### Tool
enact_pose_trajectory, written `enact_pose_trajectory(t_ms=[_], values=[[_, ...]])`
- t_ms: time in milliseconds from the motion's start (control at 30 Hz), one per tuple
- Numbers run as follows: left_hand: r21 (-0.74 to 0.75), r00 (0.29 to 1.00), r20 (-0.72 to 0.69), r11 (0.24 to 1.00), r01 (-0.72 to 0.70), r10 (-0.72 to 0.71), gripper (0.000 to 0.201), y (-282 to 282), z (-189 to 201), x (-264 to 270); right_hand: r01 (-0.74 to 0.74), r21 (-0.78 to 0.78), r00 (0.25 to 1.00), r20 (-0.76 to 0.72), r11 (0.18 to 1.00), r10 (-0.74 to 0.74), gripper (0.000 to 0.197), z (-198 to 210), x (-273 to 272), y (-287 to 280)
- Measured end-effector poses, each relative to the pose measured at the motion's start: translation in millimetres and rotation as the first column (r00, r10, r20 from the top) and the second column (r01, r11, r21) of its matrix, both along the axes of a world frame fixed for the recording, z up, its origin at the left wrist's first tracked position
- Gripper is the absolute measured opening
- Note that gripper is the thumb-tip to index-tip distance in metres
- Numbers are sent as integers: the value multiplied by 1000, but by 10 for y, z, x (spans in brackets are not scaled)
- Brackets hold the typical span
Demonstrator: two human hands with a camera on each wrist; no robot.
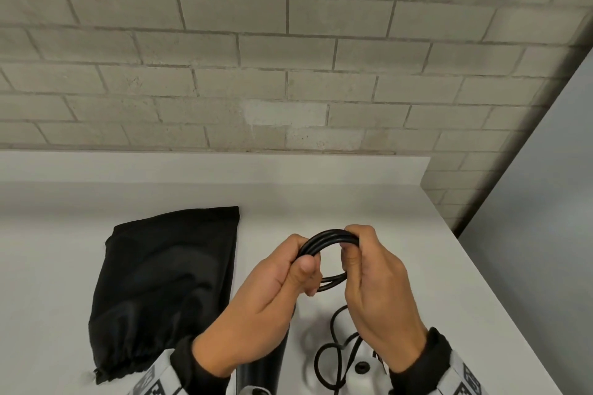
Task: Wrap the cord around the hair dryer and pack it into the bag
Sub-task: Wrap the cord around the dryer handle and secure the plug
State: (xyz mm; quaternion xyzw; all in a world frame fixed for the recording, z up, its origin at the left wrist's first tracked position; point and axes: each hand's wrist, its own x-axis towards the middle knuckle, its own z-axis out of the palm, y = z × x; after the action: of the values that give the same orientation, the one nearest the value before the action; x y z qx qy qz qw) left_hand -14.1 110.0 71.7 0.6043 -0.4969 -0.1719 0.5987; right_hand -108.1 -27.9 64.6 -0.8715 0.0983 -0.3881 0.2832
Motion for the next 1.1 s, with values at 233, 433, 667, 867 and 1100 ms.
enact_pose_trajectory(t_ms=[233, 433, 667, 867, 1100], values=[[2, 1000, 25, 1000, -8, 8, 25, -28, -20, -1, -176, 131, 979, -77, 976, 187, 17, 129, -156, -203], [-38, 998, -64, 999, -3, 1, 32, -74, -52, -5, -147, 218, 989, 12, 965, 147, 17, 27, -240, -203], [-261, 900, -433, 963, -69, -53, 42, -67, -38, 65, -185, 741, 981, 174, 645, 82, 19, -298, -119, -18], [-290, 780, -622, 906, -309, 67, 26, -20, 3, 137, -164, 808, 982, 187, 566, 16, 8, -549, -243, 195], [-335, 786, -618, 901, -277, 11, 36, 100, -83, 167, 103, 247, 991, 61, 963, -122, 24, -415, -313, 181]])
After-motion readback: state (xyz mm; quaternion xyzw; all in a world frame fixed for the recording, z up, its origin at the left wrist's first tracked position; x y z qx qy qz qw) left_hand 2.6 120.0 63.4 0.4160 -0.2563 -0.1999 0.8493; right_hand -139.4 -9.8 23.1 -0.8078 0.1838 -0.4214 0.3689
